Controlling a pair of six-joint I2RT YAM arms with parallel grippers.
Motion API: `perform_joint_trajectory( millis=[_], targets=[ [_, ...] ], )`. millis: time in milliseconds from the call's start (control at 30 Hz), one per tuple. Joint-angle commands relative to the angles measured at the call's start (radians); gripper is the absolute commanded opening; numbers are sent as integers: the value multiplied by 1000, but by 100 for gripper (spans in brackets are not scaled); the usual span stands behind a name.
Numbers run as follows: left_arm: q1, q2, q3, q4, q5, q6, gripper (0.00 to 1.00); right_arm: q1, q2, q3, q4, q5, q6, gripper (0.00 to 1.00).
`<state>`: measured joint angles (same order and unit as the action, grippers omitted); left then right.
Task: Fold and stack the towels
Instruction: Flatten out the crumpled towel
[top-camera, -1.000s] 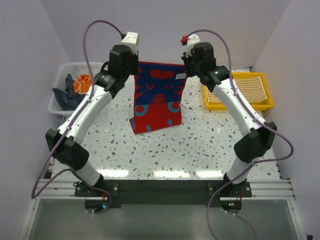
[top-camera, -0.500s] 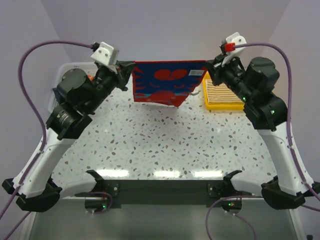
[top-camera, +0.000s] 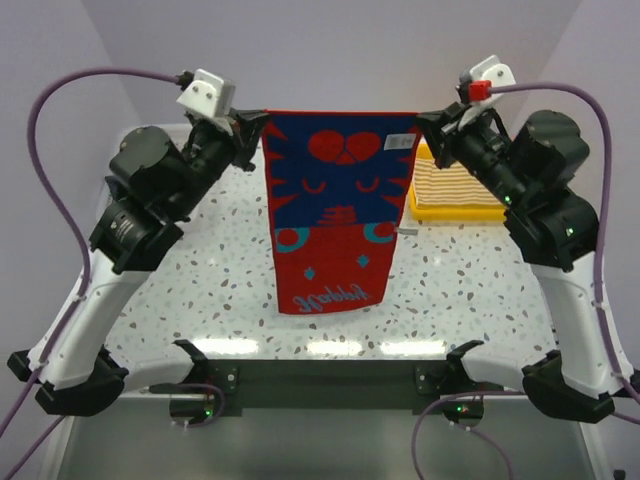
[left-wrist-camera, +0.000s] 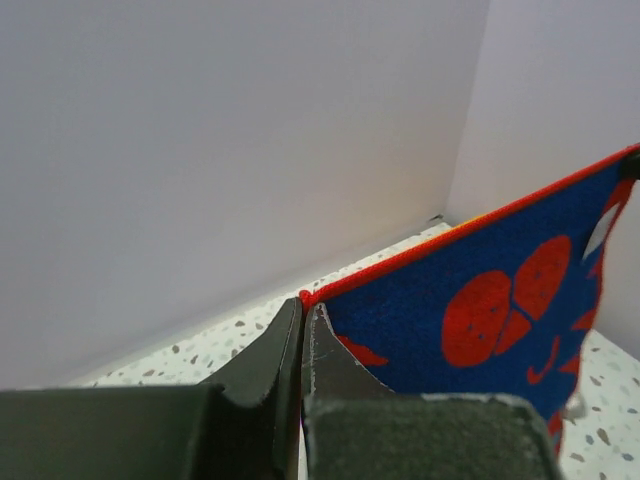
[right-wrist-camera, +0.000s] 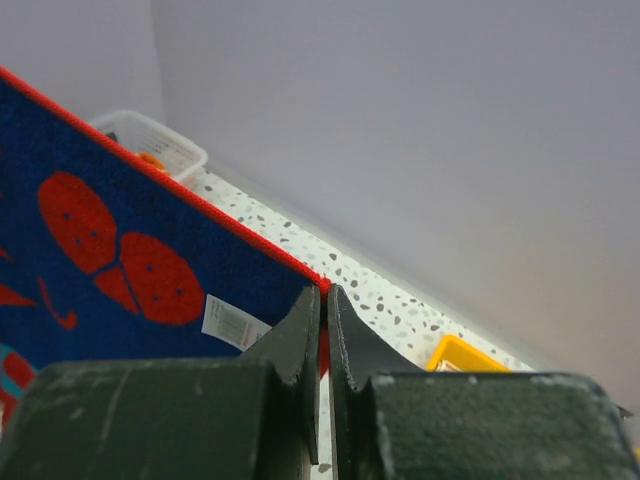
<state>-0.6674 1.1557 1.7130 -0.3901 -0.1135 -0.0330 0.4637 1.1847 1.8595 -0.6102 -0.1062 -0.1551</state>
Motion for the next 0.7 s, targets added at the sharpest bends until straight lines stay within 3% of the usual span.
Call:
perform_joint_trajectory(
  millis=[0, 133, 233, 500, 667],
  targets=[
    [37, 97, 27, -15, -207, 7, 0, -20, 111, 8, 16, 151, -23, 0],
    [173, 281, -3, 26, -129, -64, 0, -26, 234, -49, 115, 233, -31, 0],
    [225, 428, -36, 95, -159, -59, 0, -46, 369, -49, 180, 234, -23, 0],
    [311, 852, 190, 142, -80, -41, 0, -103, 699, 79, 299, 168, -23, 0],
    [336, 917, 195, 164, -31, -41, 0, -105, 786, 92, 299, 148, -57, 0]
  ],
)
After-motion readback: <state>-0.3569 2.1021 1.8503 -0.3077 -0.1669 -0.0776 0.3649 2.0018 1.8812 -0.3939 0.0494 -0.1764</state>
